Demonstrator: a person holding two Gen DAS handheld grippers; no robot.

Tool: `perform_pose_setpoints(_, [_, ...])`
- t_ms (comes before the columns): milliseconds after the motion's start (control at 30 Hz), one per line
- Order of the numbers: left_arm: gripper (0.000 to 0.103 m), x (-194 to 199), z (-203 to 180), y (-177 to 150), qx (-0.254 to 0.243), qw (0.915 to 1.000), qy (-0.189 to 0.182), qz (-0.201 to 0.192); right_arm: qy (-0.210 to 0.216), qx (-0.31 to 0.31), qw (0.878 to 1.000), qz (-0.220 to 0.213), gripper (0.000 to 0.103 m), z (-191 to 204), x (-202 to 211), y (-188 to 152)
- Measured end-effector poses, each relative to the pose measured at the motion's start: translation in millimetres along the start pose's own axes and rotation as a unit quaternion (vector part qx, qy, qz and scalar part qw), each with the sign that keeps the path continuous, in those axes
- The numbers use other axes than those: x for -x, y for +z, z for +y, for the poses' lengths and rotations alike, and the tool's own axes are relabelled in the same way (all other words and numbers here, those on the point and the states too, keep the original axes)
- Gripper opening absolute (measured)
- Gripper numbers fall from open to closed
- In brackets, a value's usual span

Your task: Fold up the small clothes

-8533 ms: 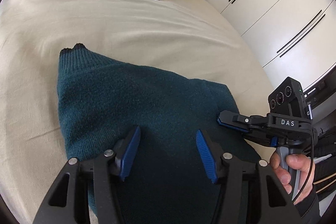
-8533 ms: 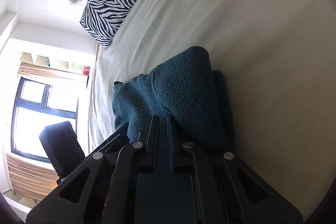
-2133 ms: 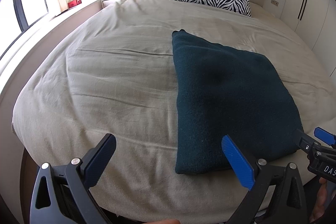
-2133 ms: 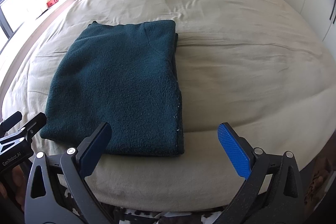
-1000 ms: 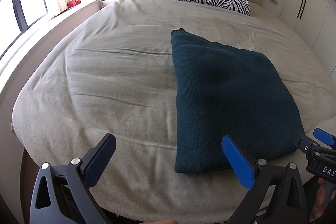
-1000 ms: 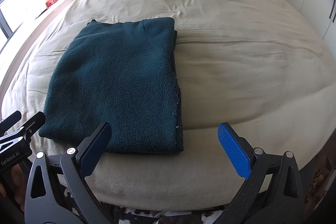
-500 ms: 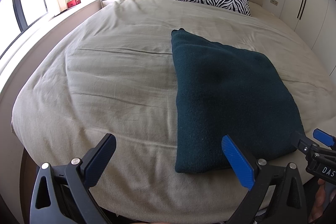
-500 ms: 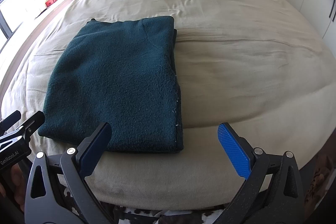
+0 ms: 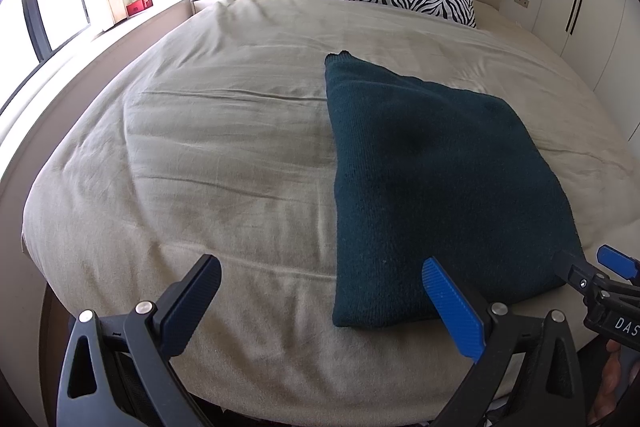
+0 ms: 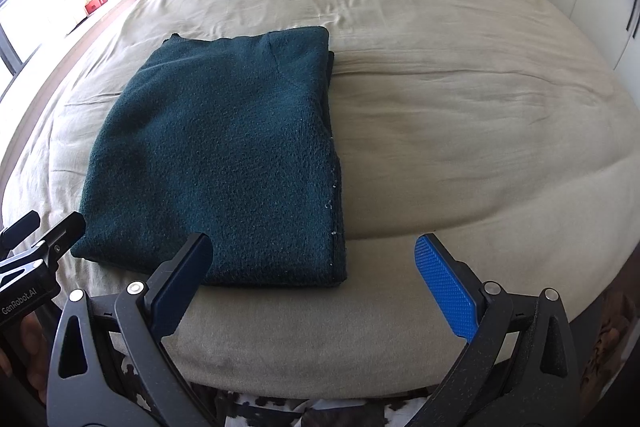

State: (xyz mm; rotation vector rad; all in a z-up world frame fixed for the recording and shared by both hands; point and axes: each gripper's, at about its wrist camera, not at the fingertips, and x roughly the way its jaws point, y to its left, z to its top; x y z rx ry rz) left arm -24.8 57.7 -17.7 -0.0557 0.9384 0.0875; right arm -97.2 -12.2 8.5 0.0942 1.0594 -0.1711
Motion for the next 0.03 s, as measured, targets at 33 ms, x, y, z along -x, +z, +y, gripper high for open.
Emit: perform_pose_setpoints(33, [0.103, 0.0, 0.0, 0.2, 0.000, 1.0000, 0.000, 0.001, 0.000, -0.001, 1.000, 0.001, 0.103, -0.5, -0.1, -0.2])
